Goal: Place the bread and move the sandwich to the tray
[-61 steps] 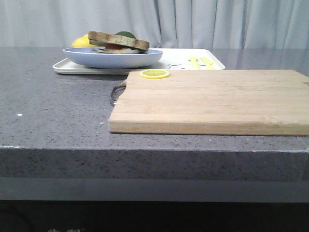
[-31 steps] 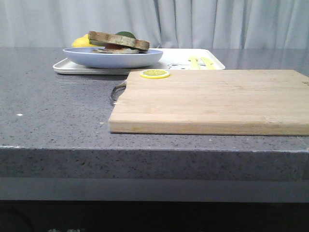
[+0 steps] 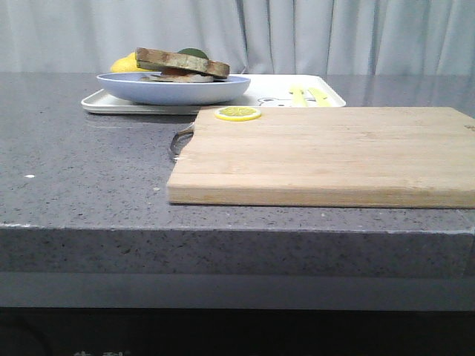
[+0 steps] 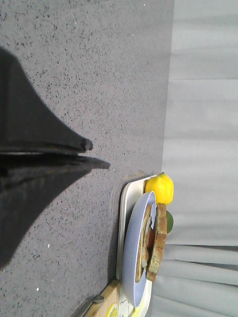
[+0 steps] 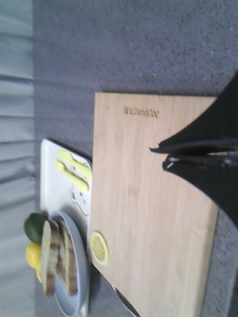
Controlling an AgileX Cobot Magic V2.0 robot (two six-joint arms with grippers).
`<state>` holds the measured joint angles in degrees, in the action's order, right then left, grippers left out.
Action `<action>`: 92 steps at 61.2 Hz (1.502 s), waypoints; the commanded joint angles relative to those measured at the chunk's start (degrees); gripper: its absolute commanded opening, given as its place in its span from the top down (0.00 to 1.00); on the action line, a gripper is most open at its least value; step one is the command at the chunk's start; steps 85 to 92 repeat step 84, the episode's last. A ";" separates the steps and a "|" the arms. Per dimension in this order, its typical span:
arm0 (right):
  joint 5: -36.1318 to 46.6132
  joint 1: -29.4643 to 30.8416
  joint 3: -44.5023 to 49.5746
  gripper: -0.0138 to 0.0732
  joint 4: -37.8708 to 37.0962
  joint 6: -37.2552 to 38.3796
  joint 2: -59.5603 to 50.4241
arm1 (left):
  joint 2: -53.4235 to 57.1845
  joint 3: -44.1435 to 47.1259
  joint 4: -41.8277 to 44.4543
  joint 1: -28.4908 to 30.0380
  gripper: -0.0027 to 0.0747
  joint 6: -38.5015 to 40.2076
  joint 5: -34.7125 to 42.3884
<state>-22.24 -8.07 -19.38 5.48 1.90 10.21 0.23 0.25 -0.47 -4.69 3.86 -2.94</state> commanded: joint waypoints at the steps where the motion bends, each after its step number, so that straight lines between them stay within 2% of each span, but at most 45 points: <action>1: 14.73 2.95 5.91 0.92 -0.09 -0.20 -3.29 | 1.29 0.13 -0.55 0.05 0.99 0.38 4.71; 11: 23.97 5.38 15.82 0.92 0.94 -0.20 -8.00 | 1.29 0.13 -0.55 0.05 0.99 0.38 4.71; 24: 25.32 7.29 20.71 0.92 0.94 -0.20 -11.24 | 1.29 0.13 -0.55 0.05 0.99 0.38 4.71; 92: 24.31 8.17 20.81 0.92 0.94 -0.20 -11.79 | 1.29 0.13 -0.55 0.05 0.99 0.38 4.71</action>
